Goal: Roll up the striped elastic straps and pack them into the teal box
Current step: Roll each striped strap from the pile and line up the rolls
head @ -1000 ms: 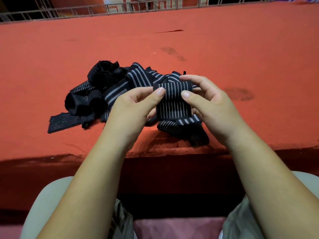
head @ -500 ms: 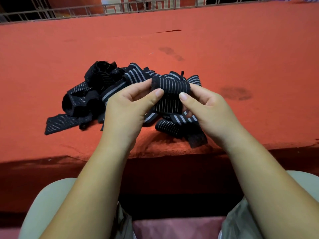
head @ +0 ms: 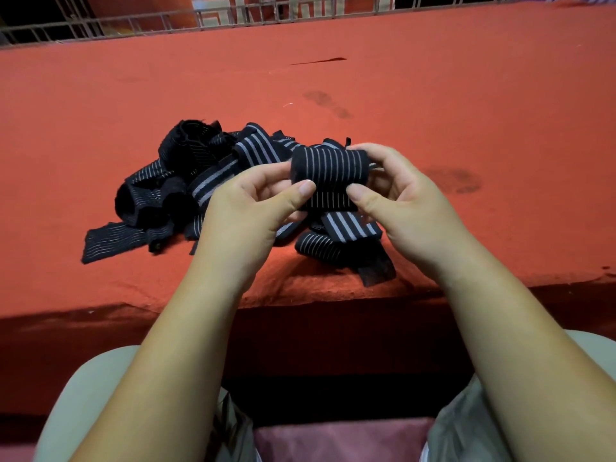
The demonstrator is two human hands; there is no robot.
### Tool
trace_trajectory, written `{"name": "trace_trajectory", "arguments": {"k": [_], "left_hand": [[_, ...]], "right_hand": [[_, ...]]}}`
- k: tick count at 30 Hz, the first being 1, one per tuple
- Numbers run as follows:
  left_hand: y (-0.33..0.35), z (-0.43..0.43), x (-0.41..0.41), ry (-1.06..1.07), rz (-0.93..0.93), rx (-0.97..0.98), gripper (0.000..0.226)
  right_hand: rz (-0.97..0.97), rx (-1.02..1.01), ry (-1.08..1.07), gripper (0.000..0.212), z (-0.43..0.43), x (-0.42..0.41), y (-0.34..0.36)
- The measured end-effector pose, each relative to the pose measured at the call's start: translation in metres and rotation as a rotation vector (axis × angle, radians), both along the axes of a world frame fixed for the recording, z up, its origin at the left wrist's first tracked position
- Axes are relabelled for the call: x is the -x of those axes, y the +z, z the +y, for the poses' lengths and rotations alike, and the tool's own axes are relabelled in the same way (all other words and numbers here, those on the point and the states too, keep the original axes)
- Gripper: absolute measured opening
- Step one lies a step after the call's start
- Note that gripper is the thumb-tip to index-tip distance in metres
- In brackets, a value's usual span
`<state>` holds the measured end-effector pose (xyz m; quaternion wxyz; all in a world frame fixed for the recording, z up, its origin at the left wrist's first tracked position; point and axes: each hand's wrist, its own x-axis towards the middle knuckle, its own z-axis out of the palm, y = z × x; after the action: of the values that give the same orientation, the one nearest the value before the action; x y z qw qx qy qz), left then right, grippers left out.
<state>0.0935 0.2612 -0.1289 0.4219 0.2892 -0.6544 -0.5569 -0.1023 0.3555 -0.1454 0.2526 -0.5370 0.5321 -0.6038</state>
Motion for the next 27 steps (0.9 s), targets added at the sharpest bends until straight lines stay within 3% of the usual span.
{"name": "trace_trajectory", "arguments": {"k": [12, 18, 23, 27], "left_hand": [[0.003, 0.002, 0.037, -0.120, -0.091, -0.067, 0.020], [0.003, 0.004, 0.106, -0.128, -0.148, -0.045, 0.036], [-0.007, 0.008, 0.175, -0.196, -0.238, -0.004, 0.028], [-0.019, 0.016, 0.232, -0.192, -0.305, -0.007, 0.030]], "right_hand": [[0.060, -0.087, -0.048, 0.053, 0.020, 0.053, 0.004], [-0.006, -0.110, -0.208, 0.060, 0.040, 0.097, 0.000], [-0.131, -0.147, -0.353, 0.045, 0.054, 0.145, -0.011], [-0.098, -0.185, -0.531, 0.037, 0.063, 0.183, -0.022]]}}
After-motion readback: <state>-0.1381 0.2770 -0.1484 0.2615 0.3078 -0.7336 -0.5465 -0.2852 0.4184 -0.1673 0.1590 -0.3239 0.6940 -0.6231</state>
